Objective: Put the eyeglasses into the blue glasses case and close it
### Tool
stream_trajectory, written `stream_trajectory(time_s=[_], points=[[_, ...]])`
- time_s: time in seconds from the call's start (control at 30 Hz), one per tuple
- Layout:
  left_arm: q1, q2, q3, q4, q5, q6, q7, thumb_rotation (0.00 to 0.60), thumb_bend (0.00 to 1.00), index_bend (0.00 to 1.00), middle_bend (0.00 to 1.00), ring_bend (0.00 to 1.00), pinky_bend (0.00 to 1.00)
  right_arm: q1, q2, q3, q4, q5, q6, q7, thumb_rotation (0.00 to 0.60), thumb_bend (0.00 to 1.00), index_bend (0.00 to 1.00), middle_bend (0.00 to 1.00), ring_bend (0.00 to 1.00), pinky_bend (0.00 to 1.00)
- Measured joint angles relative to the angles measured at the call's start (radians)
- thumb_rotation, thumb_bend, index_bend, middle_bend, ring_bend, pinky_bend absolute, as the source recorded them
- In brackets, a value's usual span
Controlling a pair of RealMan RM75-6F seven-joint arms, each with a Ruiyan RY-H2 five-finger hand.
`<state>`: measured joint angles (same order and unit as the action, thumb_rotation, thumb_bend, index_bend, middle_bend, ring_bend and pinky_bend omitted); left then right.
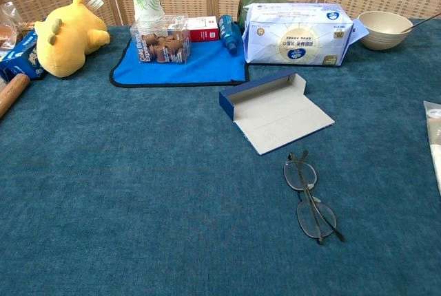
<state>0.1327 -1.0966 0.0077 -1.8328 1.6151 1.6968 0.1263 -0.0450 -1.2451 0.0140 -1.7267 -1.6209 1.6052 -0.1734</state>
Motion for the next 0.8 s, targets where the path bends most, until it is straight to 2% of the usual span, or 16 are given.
stream_trajectory(time_s=[0.8], points=[[0.002, 0.004, 0.000, -0.013, 0.004, 0.008, 0.014, 0.600, 0.29, 0.21, 0.14, 0.05, 0.00, 0.014, 0.013, -0.012, 0.000, -0.034, -0.011, 0.056, 0.600, 0.28, 0.24, 0.26, 0.15, 0.12]])
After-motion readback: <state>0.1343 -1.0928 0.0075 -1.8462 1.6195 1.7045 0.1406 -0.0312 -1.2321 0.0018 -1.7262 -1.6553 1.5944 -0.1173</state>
